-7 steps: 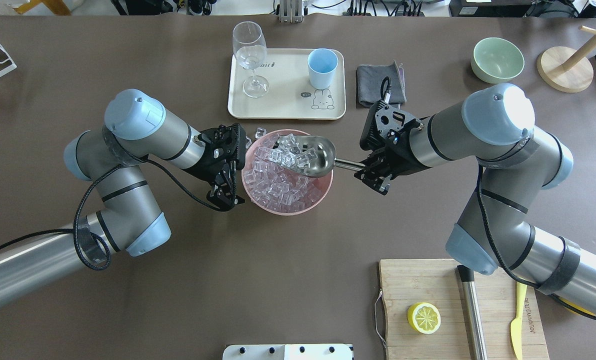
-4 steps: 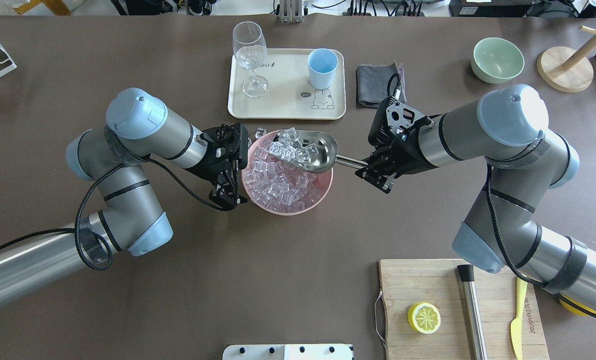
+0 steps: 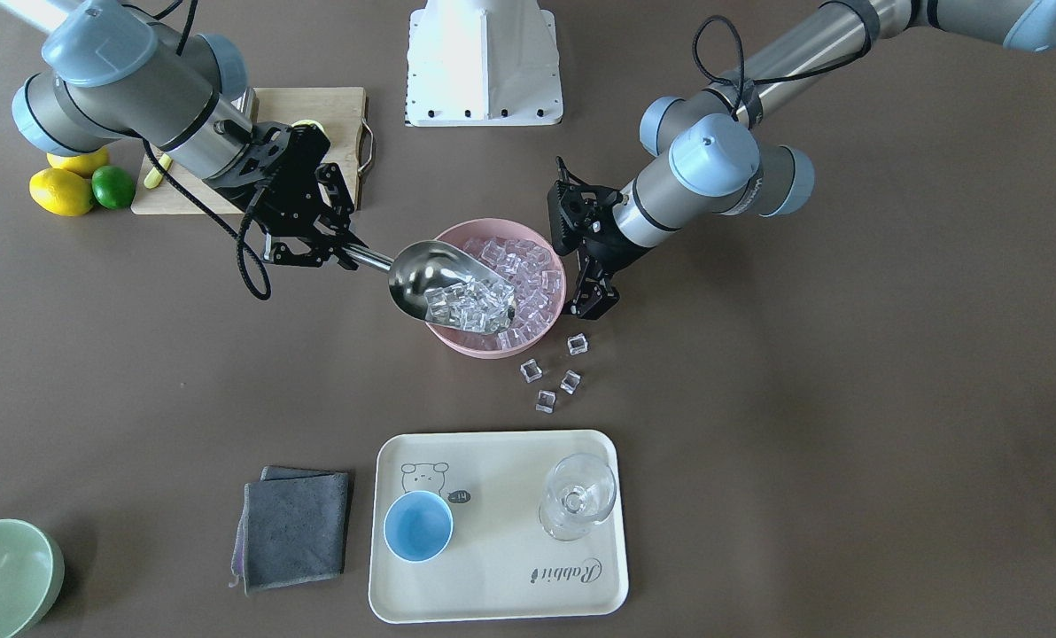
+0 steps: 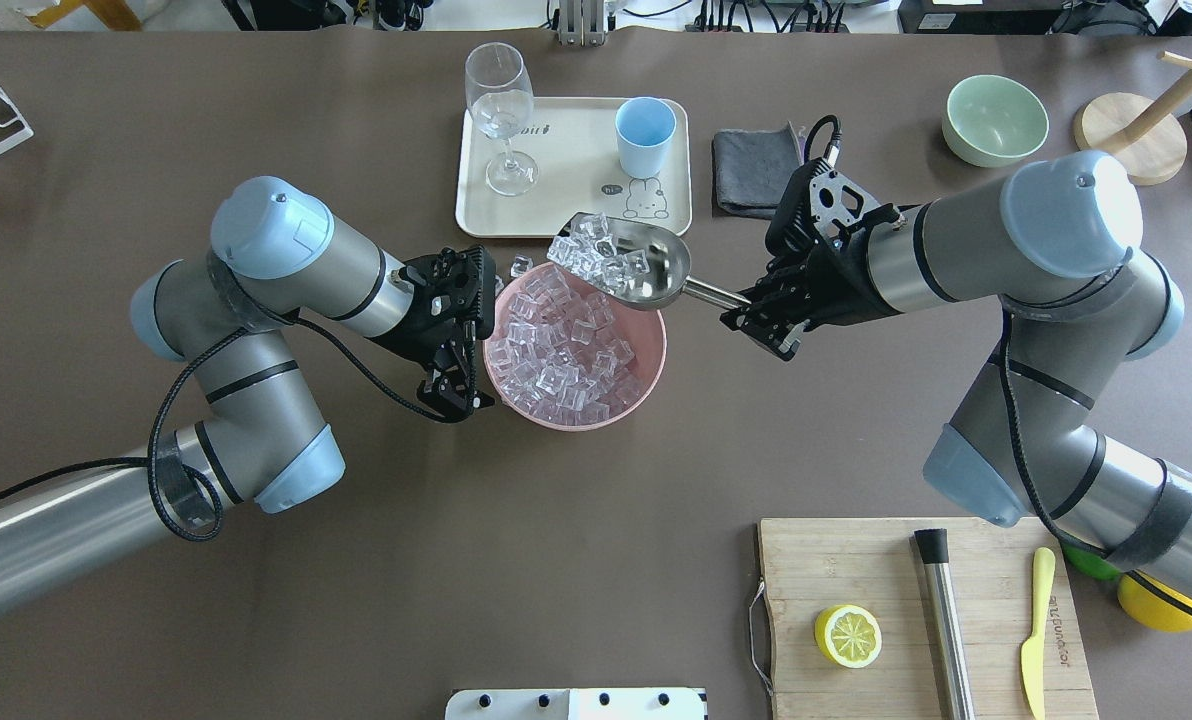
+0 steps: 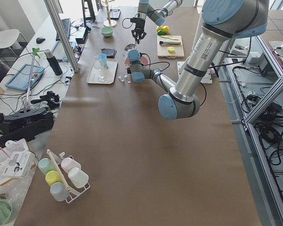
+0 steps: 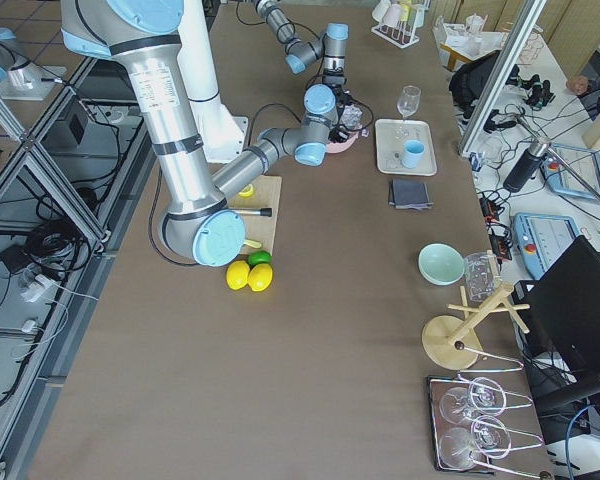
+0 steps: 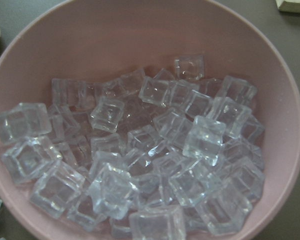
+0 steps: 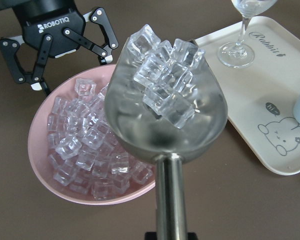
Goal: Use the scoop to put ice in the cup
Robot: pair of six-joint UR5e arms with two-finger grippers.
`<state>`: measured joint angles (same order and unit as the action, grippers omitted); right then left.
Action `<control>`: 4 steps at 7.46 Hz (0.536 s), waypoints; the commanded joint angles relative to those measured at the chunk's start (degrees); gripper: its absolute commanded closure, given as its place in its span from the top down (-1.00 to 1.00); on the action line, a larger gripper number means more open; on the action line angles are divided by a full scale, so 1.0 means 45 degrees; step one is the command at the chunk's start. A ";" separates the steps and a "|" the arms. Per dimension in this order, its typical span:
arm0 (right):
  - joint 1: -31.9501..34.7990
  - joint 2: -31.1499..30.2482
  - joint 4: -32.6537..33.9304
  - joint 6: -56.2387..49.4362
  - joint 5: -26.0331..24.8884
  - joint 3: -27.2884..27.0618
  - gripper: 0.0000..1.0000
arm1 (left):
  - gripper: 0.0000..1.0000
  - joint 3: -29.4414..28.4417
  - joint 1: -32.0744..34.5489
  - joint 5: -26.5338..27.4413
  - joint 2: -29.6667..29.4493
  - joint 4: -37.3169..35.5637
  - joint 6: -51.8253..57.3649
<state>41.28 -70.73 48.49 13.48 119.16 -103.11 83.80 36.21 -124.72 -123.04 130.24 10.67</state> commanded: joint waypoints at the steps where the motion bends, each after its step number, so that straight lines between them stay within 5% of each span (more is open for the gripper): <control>1: 0.0980 0.0091 0.0025 0.0438 0.0063 0.0314 -1.00 | 0.98 0.0534 0.0019 -0.0038 0.0483 0.0022 0.0032; 4: 0.2190 0.0695 0.2164 0.1048 0.0082 0.0569 -1.00 | 0.98 0.2211 0.0019 -0.0038 0.1809 -0.0036 0.0032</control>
<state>47.78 -69.43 51.60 17.62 119.42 -101.11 89.32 36.27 -124.89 -118.45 130.20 10.78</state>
